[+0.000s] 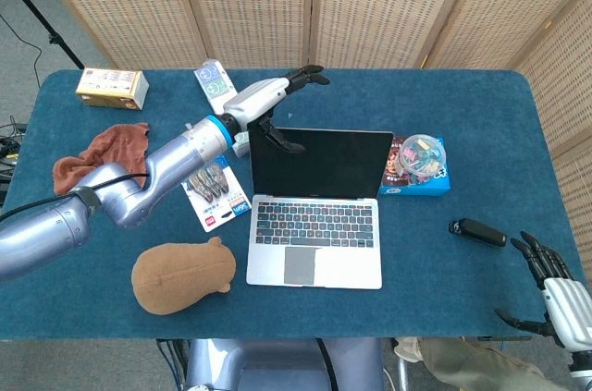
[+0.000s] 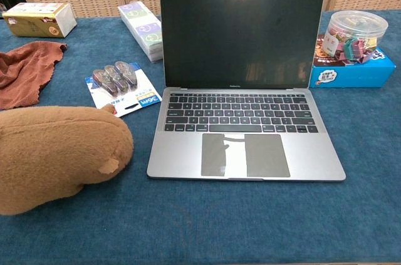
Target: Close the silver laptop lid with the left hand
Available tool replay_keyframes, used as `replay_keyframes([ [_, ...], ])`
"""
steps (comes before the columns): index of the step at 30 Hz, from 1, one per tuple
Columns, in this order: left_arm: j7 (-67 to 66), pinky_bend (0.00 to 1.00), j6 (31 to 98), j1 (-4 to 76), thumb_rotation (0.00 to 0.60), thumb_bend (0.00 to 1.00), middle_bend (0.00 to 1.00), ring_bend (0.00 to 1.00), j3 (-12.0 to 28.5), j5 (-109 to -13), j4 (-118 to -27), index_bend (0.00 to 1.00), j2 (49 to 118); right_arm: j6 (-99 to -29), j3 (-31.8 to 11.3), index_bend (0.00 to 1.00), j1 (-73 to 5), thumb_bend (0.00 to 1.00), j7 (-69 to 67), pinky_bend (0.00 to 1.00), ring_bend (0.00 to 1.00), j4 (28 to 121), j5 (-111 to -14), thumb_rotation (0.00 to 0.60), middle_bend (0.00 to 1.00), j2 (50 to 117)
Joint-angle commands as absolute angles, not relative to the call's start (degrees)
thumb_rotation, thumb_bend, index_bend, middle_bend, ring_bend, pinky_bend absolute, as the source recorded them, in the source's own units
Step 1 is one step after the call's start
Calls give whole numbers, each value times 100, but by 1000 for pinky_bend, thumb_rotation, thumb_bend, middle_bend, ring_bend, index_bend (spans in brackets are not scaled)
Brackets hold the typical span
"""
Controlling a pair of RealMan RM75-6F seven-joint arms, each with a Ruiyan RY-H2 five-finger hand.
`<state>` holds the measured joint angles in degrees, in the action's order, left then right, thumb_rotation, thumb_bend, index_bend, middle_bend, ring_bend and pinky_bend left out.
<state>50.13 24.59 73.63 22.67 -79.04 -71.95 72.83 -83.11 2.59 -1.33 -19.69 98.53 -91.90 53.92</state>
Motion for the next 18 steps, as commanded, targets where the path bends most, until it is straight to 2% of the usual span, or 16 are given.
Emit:
replay_keyframes([
  [1,5011,84,2054,7592,600,92,5,1,2221,-7916,-7295,156,7219,-8352,277,0,-100,183,-1980,46,0,9843,-9198,600,0,5387],
  [4,5170,84,1468,7808,600,92,5,1,2168,-7946,-7393,156,7090,-8407,299,0,-48,182,-1996,46,0,9825,-9184,600,0,5374],
  [8,5230,84,1013,7985,600,93,5,1,2154,-8018,-7369,157,7030,-8436,320,0,-15,184,-2004,46,0,9810,-9192,600,0,5373],
  [18,5067,84,662,8162,600,93,5,4,2256,-8057,-7111,160,7231,-8427,330,0,18,183,-2059,46,0,9764,-9128,600,0,5365],
])
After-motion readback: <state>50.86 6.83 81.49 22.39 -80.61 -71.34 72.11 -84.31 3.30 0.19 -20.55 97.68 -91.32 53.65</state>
